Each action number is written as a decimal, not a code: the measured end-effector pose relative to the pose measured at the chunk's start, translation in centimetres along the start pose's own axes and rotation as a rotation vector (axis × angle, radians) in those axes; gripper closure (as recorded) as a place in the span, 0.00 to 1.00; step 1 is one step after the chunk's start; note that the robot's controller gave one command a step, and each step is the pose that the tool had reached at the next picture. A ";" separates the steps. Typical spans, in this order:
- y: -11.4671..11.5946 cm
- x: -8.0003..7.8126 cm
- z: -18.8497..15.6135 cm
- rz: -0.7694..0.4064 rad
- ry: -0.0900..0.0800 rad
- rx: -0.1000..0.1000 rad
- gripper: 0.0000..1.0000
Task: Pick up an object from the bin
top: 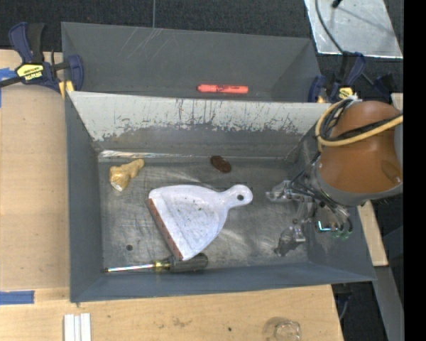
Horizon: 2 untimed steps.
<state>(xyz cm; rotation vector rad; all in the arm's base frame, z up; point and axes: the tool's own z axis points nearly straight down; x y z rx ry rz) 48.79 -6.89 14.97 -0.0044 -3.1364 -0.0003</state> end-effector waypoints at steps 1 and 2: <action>0.0 -0.1 -0.2 -0.001 -0.004 0.000 0.00; 1.4 -0.6 -0.5 -0.048 -0.008 0.003 0.00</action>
Offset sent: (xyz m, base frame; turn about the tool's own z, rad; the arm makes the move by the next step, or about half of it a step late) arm 0.0126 0.0454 0.0077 -0.1411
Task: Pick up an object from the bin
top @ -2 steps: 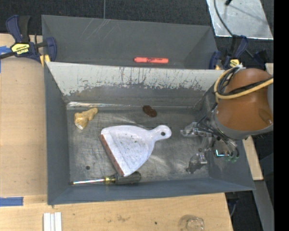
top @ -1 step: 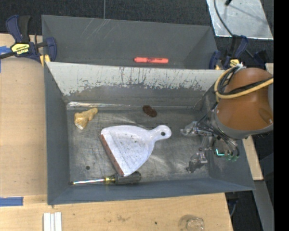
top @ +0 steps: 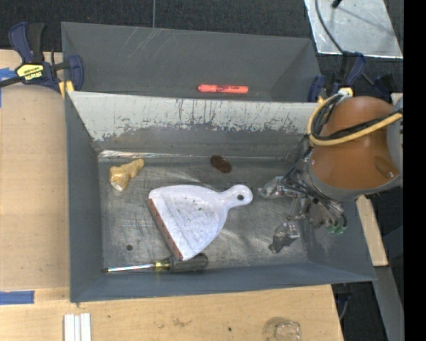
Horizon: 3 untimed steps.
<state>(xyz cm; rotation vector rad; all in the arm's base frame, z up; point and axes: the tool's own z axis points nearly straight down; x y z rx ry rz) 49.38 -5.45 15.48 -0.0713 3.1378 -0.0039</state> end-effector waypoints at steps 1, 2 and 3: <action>0.1 -3.4 -0.9 0.049 -0.001 -0.003 0.00; 4.0 -4.3 -0.4 0.148 0.000 -0.001 0.00; -0.1 -10.5 3.7 -0.056 -0.002 -0.002 1.00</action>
Offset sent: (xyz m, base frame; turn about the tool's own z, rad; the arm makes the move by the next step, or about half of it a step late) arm 0.0452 0.1129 -0.0053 -0.0799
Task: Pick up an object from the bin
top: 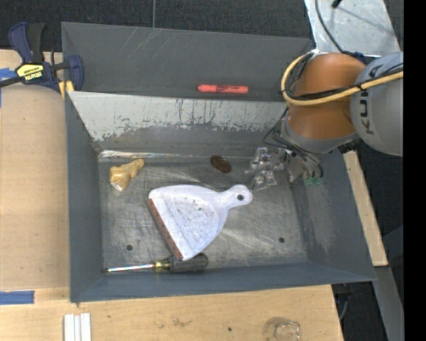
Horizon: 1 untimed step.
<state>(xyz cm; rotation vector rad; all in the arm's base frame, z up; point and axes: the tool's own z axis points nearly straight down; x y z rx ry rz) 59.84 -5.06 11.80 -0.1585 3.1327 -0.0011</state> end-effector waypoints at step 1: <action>0.0 0.0 0.0 -0.001 0.000 0.000 0.00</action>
Offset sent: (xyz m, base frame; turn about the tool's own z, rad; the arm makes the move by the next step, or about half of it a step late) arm 0.0000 0.0000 0.0000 0.0000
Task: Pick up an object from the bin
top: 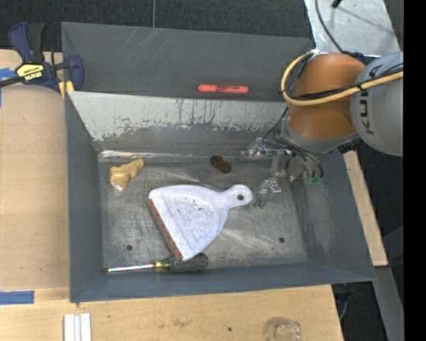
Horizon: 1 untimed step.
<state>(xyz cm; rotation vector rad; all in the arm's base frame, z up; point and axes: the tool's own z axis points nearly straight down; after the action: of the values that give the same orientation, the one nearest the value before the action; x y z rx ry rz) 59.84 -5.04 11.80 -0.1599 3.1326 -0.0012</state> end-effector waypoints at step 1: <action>0.0 0.0 0.0 0.000 0.000 0.000 0.00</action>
Offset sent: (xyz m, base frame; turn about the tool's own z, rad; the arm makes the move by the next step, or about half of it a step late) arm 0.0021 0.0226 -0.0480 -0.1520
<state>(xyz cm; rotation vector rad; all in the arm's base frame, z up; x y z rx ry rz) 59.84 -5.04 11.80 -0.1604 3.1326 -0.0012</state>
